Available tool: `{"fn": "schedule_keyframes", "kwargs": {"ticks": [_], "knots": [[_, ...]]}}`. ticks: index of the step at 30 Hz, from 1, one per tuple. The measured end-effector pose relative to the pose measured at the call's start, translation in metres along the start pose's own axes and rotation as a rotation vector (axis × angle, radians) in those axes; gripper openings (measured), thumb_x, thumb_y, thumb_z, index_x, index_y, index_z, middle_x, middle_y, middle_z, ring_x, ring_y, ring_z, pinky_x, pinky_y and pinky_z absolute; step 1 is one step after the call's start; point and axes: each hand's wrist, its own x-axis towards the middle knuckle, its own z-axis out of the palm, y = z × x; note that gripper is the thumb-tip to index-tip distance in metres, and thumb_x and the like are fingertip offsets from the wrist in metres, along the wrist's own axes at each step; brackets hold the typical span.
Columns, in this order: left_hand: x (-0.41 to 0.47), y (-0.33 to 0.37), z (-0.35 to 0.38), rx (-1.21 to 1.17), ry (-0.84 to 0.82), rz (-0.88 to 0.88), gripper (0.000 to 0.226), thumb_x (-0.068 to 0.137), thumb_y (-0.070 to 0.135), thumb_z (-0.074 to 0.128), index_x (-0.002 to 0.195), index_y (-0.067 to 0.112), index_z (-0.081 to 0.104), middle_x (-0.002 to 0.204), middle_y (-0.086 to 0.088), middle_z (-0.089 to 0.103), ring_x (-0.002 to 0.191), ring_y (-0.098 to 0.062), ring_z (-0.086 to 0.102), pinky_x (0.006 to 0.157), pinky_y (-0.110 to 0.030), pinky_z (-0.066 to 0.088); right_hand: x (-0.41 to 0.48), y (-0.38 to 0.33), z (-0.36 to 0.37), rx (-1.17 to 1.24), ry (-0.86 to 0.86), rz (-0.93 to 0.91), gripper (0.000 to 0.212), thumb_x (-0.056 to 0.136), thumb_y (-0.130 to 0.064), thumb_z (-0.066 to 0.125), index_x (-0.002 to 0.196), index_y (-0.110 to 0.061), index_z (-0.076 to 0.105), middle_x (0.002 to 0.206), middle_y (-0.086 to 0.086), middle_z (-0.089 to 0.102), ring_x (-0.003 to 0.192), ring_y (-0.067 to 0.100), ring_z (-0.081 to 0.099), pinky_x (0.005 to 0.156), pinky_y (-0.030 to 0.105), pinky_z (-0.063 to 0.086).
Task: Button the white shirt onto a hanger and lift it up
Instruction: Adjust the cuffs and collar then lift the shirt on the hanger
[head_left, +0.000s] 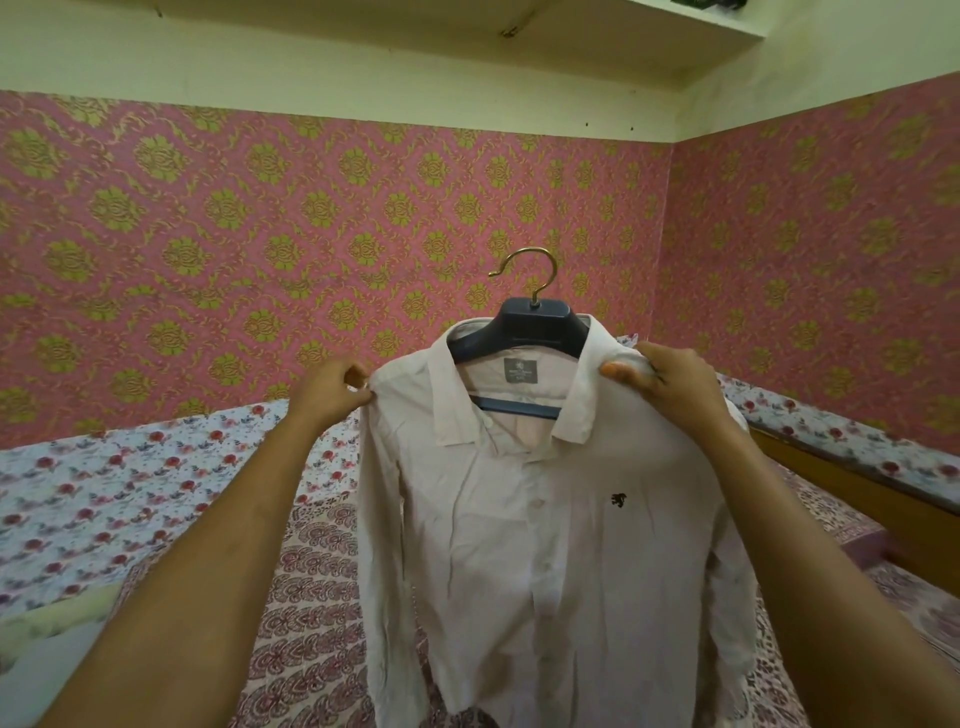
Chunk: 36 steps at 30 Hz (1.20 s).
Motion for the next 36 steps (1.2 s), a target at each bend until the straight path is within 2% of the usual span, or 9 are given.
{"fn": "schedule_keyframes", "kwargs": {"ticks": [3,6,10,15,19,22,28,32,36], "knots": [[-0.002,0.004,0.01,-0.04,0.112,-0.039,0.012,0.077,0.014,0.066,0.071,0.022,0.059,0.075,-0.001,0.063,0.076,-0.023,0.061,0.073,-0.04,0.055,0.001,0.002,-0.001,0.015,-0.001,-0.01,0.041,0.074,-0.063,0.047,0.057,-0.031,0.03,0.055,-0.013,0.038,0.057,0.019,0.043,0.048,0.027,0.027],[-0.002,0.011,0.016,-0.048,0.178,-0.053,0.01,0.078,0.014,0.066,0.07,0.016,0.06,0.072,-0.004,0.062,0.071,-0.023,0.058,0.068,-0.037,0.052,0.002,0.007,-0.001,0.033,-0.003,-0.014,0.042,0.081,-0.055,0.058,0.058,-0.033,0.03,0.055,-0.013,0.038,0.059,0.021,0.044,0.05,0.03,0.028],[0.007,0.014,0.013,0.024,0.201,-0.039,0.011,0.077,0.014,0.063,0.067,0.017,0.058,0.067,-0.005,0.062,0.066,-0.025,0.058,0.063,-0.038,0.052,0.003,0.018,-0.002,0.052,0.018,-0.009,0.04,0.073,-0.061,0.047,0.059,-0.025,0.037,0.054,-0.007,0.044,0.055,0.021,0.045,0.049,0.029,0.029],[0.015,0.024,0.003,0.188,-0.099,-0.077,0.004,0.081,0.009,0.062,0.078,0.012,0.064,0.081,-0.009,0.066,0.071,-0.026,0.06,0.07,-0.04,0.055,0.005,0.028,0.002,0.053,0.001,-0.002,0.044,0.072,-0.066,0.044,0.059,-0.024,0.038,0.053,-0.004,0.045,0.05,0.016,0.042,0.048,0.029,0.028],[0.008,0.052,-0.002,-0.185,-0.223,0.078,0.016,0.088,0.012,0.057,0.102,0.016,0.065,0.098,0.006,0.06,0.09,-0.013,0.055,0.08,-0.031,0.045,0.006,0.034,0.006,0.009,-0.011,-0.004,0.073,0.066,-0.079,0.035,0.074,-0.008,0.054,0.063,0.006,0.056,0.056,0.023,0.051,0.051,0.032,0.034],[0.001,0.072,0.003,-0.219,-0.51,0.19,0.033,0.089,0.011,0.056,0.117,0.027,0.051,0.104,0.017,0.051,0.093,0.004,0.047,0.075,-0.015,0.039,0.008,0.03,0.005,0.013,-0.031,-0.023,0.062,0.073,-0.072,0.047,0.071,-0.01,0.05,0.059,0.0,0.05,0.054,0.019,0.046,0.049,0.029,0.03],[0.002,0.084,0.023,-0.374,-0.251,0.244,0.023,0.08,0.011,0.069,0.1,0.019,0.062,0.088,0.012,0.061,0.078,-0.003,0.056,0.066,-0.019,0.045,0.01,0.033,0.005,0.049,0.019,-0.003,0.042,0.079,-0.059,0.055,0.075,-0.018,0.047,0.062,-0.005,0.048,0.059,0.018,0.045,0.049,0.027,0.029],[0.006,0.084,0.021,-0.394,-0.213,0.184,0.032,0.063,0.028,0.072,0.093,0.018,0.068,0.087,-0.001,0.067,0.076,-0.013,0.06,0.07,-0.031,0.049,0.005,0.041,0.004,0.271,0.109,0.056,0.029,0.084,-0.038,0.061,0.099,-0.013,0.06,0.088,-0.003,0.06,0.08,0.016,0.055,0.068,0.029,0.041],[0.014,0.074,0.008,-0.363,-0.17,0.113,0.018,0.065,0.028,0.076,0.08,0.029,0.066,0.079,0.004,0.066,0.073,-0.015,0.06,0.064,-0.029,0.048,-0.013,0.062,0.001,0.291,0.181,0.149,0.026,0.084,-0.028,0.065,0.103,-0.012,0.063,0.099,-0.005,0.059,0.092,0.015,0.055,0.073,0.023,0.04]]}}
